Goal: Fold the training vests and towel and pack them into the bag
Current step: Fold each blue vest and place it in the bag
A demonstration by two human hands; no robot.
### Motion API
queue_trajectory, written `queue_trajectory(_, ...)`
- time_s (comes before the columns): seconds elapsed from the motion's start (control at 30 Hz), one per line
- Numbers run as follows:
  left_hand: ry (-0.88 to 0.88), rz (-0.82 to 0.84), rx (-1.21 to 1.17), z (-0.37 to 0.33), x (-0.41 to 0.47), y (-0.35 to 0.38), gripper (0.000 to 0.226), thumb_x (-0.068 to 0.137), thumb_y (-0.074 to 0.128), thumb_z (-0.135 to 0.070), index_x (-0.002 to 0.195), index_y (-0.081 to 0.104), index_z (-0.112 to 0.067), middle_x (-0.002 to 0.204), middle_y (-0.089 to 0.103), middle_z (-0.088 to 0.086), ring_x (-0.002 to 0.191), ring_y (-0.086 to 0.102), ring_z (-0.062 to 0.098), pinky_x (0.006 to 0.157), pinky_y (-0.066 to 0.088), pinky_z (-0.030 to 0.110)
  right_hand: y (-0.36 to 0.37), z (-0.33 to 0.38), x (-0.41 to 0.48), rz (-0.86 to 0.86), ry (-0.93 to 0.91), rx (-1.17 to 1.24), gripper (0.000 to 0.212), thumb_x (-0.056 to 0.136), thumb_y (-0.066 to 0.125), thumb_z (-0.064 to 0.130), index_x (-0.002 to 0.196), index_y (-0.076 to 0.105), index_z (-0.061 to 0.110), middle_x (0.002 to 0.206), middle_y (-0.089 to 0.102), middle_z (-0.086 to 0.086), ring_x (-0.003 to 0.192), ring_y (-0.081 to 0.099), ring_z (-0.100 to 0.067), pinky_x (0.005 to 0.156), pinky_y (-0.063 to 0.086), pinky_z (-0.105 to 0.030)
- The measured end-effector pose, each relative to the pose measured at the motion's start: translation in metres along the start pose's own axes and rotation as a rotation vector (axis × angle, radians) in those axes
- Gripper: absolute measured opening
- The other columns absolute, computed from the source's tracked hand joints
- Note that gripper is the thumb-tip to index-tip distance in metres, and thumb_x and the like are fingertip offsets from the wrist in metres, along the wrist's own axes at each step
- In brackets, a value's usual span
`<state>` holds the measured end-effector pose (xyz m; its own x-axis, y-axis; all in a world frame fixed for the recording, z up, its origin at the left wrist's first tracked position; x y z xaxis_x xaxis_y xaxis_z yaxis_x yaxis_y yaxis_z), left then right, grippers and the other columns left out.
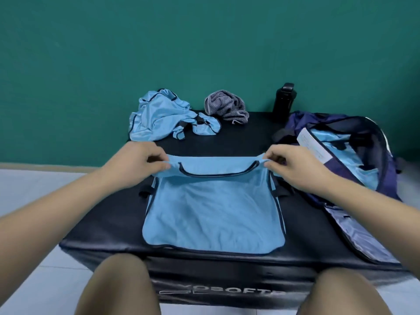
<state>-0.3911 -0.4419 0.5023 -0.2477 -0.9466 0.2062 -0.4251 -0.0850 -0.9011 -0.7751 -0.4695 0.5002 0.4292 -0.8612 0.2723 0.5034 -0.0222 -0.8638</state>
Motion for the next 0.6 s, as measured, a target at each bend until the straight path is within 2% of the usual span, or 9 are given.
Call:
queue_trajectory(0.13, 0.050, 0.006, 0.012, -0.004, -0.045, 0.018, 0.007, 0.090, 0.084, -0.038, 0.089, 0.077, -0.039, 0.084, 0.065, -0.016, 0.078, 0.063, 0.005, 0.070, 0.048, 0.027, 0.014, 0.010, -0.046, -0.008, -0.047, -0.024, 0.009, 0.097, 0.077, 0.023, 0.093, 0.070, 0.027, 0.082, 0.064, 0.009, 0.077, 0.062, -0.010, 0.072, 0.051, -0.033)
queue_trajectory(0.3, 0.062, 0.098, -0.003, -0.003, -0.085, 0.037, 0.006, 0.090, 0.084, -0.038, 0.088, 0.078, -0.039, 0.087, 0.064, -0.021, 0.080, 0.063, 0.004, 0.068, 0.042, 0.016, 0.039, 0.008, -0.089, 0.043, -0.091, -0.054, 0.006, 0.097, 0.074, 0.025, 0.100, 0.072, 0.029, 0.088, 0.060, 0.013, 0.079, 0.061, -0.009, 0.071, 0.052, -0.033)
queue_trajectory(0.5, 0.076, 0.199, 0.016, 0.006, -0.112, 0.067, 0.011, 0.088, 0.087, -0.036, 0.089, 0.077, -0.041, 0.088, 0.067, -0.020, 0.084, 0.064, 0.002, 0.073, 0.049, 0.024, 0.069, 0.002, -0.125, 0.168, -0.127, -0.104, 0.010, 0.096, 0.075, 0.027, 0.105, 0.074, 0.031, 0.093, 0.056, 0.017, 0.075, 0.050, 0.006, 0.071, 0.052, -0.031)
queue_trajectory(0.6, 0.058, 0.235, 0.043, 0.012, -0.121, 0.081, 0.018, 0.089, 0.086, -0.037, 0.086, 0.071, -0.048, 0.089, 0.066, -0.020, 0.084, 0.064, 0.001, 0.075, 0.051, 0.025, 0.077, -0.003, -0.135, 0.205, -0.112, -0.123, 0.017, 0.094, 0.076, 0.022, 0.106, 0.074, 0.033, 0.096, 0.055, 0.016, 0.076, 0.046, 0.001, 0.071, 0.052, -0.032)
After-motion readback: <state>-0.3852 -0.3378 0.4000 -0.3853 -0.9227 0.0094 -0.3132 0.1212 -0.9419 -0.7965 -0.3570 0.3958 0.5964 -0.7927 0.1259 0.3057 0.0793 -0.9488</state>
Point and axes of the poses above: each hand's wrist, its own x-axis towards the middle knuckle, its own y-axis out of the palm, z = x × y, the point moved 6 cm from there along x, towards the middle knuckle
